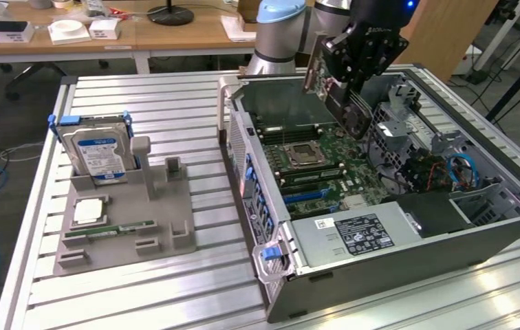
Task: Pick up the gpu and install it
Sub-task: 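Insert the gpu into the slot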
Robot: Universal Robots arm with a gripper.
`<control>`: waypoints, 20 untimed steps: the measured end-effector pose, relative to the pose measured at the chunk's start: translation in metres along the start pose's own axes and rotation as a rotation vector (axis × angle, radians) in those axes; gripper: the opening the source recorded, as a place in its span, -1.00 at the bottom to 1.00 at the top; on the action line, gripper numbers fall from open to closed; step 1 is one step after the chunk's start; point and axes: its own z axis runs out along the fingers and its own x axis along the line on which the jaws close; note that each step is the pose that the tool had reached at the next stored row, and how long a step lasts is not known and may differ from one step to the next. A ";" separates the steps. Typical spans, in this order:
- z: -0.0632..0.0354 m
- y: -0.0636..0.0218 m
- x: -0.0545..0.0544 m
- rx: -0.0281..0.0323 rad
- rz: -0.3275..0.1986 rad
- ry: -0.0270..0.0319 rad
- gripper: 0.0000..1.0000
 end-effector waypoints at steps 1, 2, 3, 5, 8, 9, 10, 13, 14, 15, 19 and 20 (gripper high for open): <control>0.0000 0.0000 0.000 -0.0001 -0.005 0.0002 -0.47; 0.0000 0.0000 0.000 -0.0001 -0.010 0.0004 -0.47; 0.0000 0.0000 0.000 -0.0001 -0.014 0.0006 -0.47; 0.0000 0.0000 0.000 -0.0001 -0.024 0.0011 -0.47; 0.0000 0.0000 0.000 -0.0002 -0.037 0.0017 -0.47; 0.0000 0.0000 0.000 -0.0002 -0.042 0.0019 -0.47; 0.0000 0.0000 0.000 -0.0002 -0.047 0.0021 -0.47; 0.0000 0.0000 0.000 -0.0003 -0.061 0.0028 -0.47; 0.0000 0.0000 0.000 -0.0003 -0.066 0.0030 -0.47; 0.0000 0.0000 0.000 -0.0003 -0.070 0.0032 -0.47; 0.0000 0.0000 0.000 -0.0004 -0.091 0.0041 -0.47; 0.0000 0.0000 0.000 -0.0004 -0.096 0.0044 -0.47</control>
